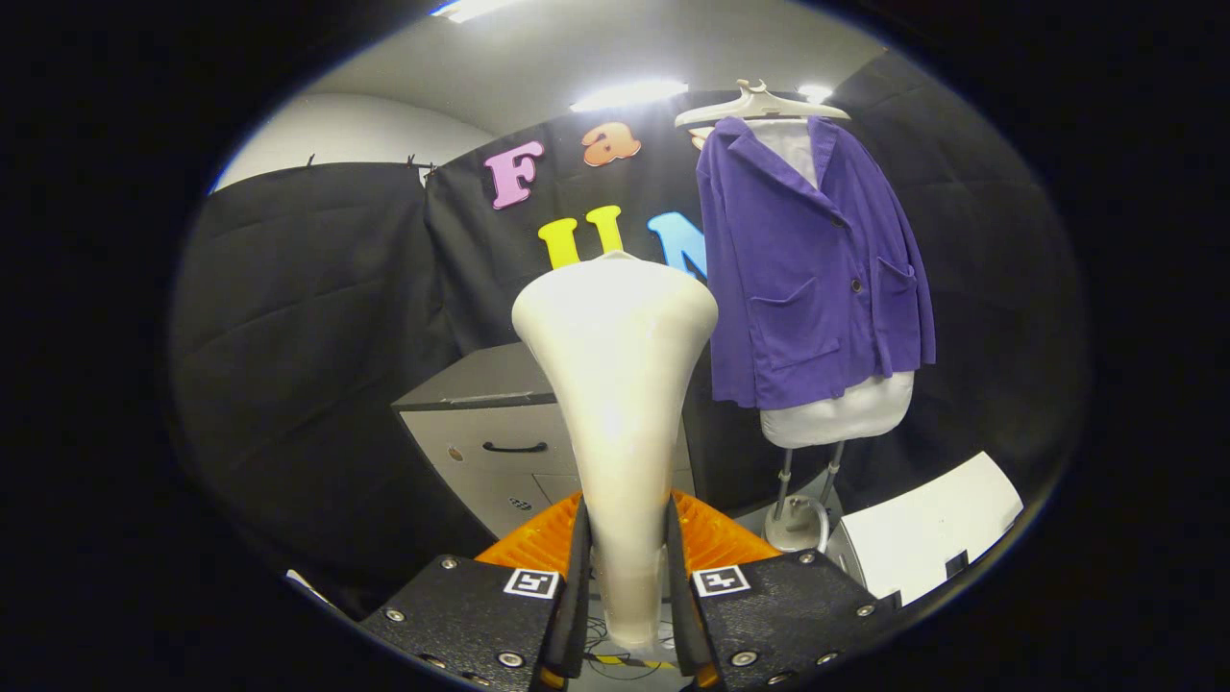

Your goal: Iron the clothes twice with a garment steamer, once on the left side and once on the right side.

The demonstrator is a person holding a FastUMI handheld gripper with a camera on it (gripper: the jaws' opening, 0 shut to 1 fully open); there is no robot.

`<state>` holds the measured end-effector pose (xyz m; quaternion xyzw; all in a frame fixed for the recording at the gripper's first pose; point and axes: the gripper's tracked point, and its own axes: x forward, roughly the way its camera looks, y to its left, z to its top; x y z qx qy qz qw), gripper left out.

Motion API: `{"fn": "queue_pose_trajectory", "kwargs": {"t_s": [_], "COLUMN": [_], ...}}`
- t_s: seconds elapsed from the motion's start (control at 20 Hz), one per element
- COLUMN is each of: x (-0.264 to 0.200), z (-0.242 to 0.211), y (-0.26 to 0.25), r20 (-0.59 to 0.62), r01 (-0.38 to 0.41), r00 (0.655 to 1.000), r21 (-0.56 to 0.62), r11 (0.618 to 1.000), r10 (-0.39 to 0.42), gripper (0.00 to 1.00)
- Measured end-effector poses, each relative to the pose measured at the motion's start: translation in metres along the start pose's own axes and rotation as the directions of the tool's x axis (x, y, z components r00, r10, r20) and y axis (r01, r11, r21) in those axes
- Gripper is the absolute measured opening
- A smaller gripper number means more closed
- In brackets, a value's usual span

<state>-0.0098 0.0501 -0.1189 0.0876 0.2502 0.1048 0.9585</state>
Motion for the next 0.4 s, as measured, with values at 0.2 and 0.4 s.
{"fn": "queue_pose_trajectory", "kwargs": {"t_s": [0.2, 0.4], "x": [-0.0016, -0.0040], "z": [-0.0011, -0.0037], "y": [-0.0017, -0.0054], "r20": [-0.001, -0.006], "r01": [0.000, 0.004], "r00": [1.000, 1.000], "r21": [-0.002, 0.001], "r11": [1.000, 1.000], "r10": [0.000, -0.004], "gripper": [0.36, 0.36]}}
